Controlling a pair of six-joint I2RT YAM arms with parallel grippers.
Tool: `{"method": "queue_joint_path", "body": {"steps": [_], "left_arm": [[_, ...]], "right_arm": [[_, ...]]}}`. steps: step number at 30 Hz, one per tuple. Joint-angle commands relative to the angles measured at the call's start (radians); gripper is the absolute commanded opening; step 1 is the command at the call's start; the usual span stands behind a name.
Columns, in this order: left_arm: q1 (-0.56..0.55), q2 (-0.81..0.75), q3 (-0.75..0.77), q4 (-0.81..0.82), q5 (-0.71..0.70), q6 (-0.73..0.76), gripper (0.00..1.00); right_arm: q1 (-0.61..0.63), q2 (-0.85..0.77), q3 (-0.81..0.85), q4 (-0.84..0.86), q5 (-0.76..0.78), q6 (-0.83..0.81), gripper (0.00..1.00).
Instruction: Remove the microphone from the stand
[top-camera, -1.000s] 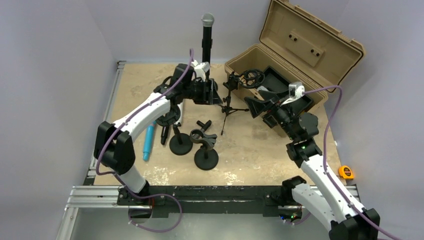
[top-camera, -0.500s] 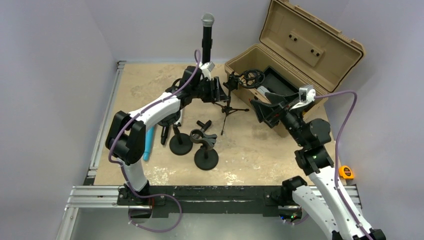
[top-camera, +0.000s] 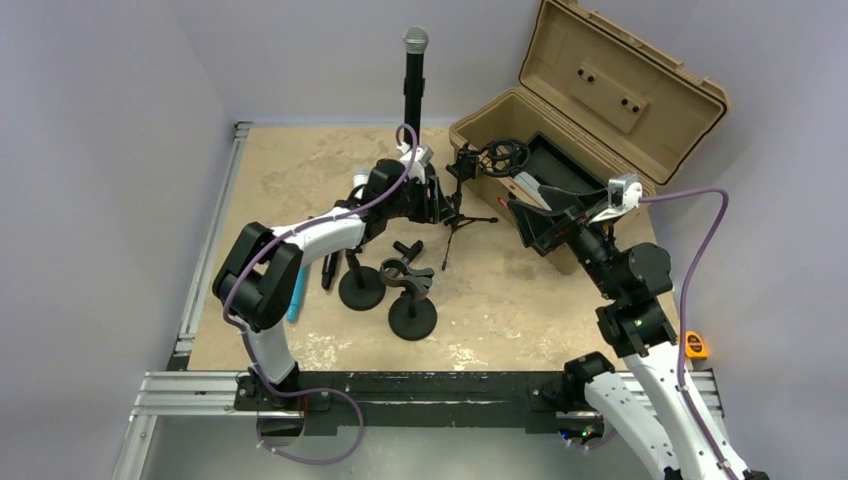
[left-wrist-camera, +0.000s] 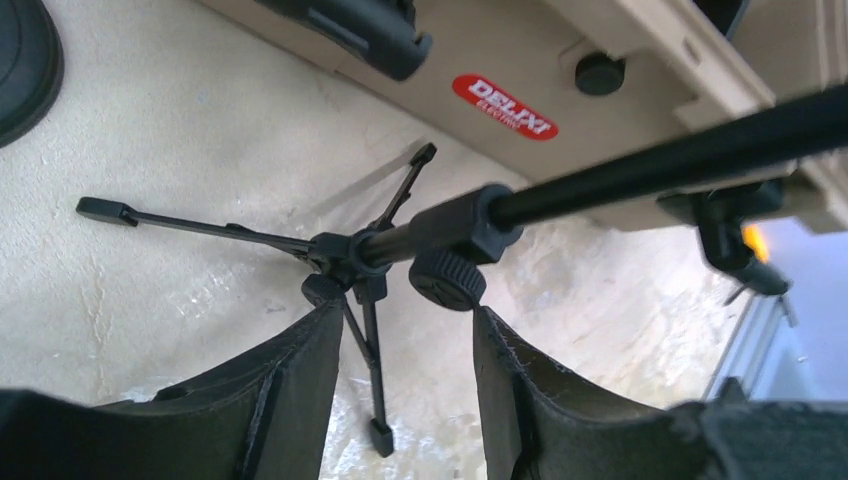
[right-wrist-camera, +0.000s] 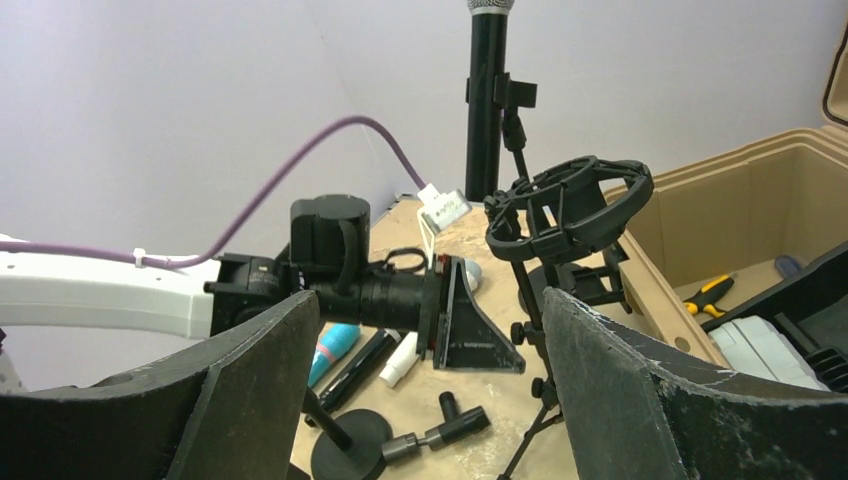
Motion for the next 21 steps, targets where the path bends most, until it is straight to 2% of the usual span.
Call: {"method": "queue_joint_path", "body": {"steps": [1,11,21], "left_arm": [[-0.017,-0.060,-0.042,0.150,-0.019,0.188,0.49],[-0.020,-0.051,-0.033,0.174,-0.011,0.313,0.54],[-0.021,-0.036,0.016,0.127,0.032,0.341,0.41]], "right_arm": [[0.002,-0.011,0.053,-0.016,0.020,-0.024,0.80],[0.002,-0.026,0.048,-0.019,0.025,-0.022,0.80],[0.002,-0.018,0.037,-0.006,0.020,-0.022,0.80]]}}
